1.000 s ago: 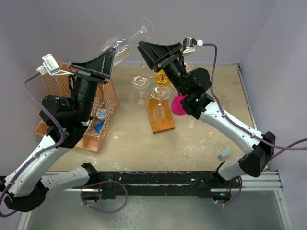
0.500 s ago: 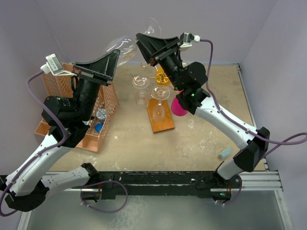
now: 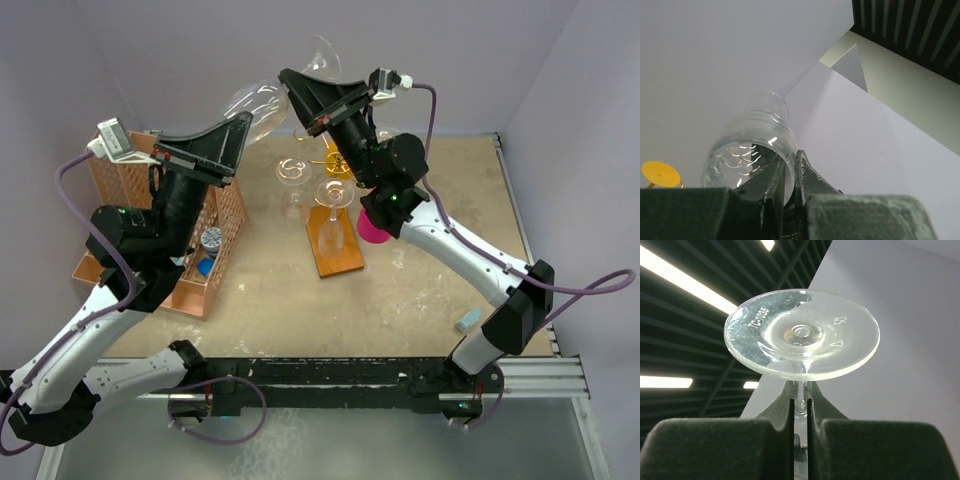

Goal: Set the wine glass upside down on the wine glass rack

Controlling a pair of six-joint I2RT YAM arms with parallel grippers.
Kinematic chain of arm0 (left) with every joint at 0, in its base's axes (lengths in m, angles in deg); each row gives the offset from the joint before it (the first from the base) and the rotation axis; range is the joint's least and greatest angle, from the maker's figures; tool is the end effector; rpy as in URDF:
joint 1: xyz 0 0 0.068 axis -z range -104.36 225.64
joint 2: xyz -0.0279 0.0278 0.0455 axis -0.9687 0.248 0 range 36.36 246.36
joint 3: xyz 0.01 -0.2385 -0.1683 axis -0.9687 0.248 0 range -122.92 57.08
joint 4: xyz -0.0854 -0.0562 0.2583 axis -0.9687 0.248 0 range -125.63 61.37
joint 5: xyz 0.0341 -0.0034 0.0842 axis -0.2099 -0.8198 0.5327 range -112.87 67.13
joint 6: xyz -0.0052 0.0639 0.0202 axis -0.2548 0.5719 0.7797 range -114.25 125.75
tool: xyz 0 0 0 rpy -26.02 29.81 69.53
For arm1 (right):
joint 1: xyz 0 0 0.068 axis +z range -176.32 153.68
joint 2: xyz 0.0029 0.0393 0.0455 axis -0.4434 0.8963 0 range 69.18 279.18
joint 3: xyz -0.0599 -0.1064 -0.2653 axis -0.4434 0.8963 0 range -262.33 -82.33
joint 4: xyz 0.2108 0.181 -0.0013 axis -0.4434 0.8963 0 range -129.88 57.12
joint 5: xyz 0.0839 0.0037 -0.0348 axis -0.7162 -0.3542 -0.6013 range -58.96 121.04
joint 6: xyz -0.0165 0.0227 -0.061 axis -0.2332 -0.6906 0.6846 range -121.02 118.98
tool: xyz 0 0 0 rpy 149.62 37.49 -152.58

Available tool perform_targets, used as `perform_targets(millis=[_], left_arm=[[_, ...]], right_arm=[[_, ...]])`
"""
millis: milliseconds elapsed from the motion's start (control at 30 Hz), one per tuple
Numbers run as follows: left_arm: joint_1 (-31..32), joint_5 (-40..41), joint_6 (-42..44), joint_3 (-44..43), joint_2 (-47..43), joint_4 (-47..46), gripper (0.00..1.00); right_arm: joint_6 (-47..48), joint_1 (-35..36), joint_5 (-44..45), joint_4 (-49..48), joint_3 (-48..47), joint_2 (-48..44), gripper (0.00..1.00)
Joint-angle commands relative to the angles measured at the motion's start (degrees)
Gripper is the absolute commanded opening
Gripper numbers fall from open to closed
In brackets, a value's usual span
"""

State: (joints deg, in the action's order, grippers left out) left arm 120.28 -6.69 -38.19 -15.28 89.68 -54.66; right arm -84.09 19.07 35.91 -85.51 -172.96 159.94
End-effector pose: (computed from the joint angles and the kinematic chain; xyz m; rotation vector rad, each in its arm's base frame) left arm 0.1370 -0.1142 0.5608 -0.2781 0.9748 -1.2963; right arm 0.2670 0.2643 0.5476 0.4002 0.8669 2.0730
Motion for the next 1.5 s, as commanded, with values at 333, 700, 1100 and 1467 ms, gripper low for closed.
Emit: perform_targets(millis=[333,700,1100,1467], left_arm=[[0.0,9.93,2.16,-2.48,-7.0,30.8,0.44],[0.01,10.46,10.78,-1.08,-14.51,34.83,0.49],[0.01,4.36,0.15,-11.73,-5.24,32.43,0.5],[0.01,3.58,-14.12,-13.13,-2.86,24.98,0.5]], right_arm=[[33.97,0.5,-0.7,-11.58,7.17,-9.13,0.0],[49.06,0.49,-10.28,-8.36,11.83,-15.79,0.0],[69.27,1.34,-16.75,-8.37,2.89,-8.18,0.0],[80.73,3.13,-18.66,-11.05,-6.97,2.13,0.0]])
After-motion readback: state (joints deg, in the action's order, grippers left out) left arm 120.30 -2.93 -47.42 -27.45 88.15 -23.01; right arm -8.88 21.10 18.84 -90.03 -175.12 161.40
